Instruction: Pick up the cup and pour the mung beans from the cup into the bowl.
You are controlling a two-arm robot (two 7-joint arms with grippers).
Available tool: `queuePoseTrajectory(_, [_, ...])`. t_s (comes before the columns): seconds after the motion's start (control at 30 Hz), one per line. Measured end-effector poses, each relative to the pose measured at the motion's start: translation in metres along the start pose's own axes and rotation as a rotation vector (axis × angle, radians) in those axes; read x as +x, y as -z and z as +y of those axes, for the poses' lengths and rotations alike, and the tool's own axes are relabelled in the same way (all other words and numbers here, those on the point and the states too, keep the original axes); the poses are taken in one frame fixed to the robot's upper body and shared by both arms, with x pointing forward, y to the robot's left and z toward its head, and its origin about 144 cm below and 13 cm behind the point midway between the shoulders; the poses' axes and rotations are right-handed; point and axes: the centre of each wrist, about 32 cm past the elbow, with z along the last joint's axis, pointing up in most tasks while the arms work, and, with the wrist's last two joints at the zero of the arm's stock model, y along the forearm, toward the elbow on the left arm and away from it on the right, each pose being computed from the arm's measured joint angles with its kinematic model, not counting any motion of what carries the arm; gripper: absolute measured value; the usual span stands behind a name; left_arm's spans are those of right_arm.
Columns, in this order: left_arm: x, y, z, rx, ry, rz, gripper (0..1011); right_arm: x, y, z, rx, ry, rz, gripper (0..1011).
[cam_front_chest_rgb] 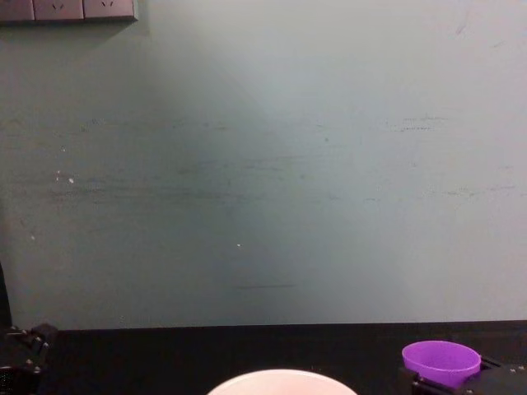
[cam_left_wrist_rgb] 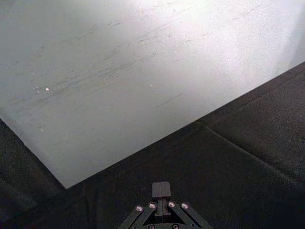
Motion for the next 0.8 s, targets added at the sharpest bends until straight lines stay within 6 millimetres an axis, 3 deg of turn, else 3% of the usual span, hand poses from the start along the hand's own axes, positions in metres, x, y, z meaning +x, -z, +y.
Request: queuePoseTrajectory(0.8, [0.0,0.0,0.0,0.0,0.0,0.0,0,0.0001,0.0,0.0,0.0,0.0,0.0,737])
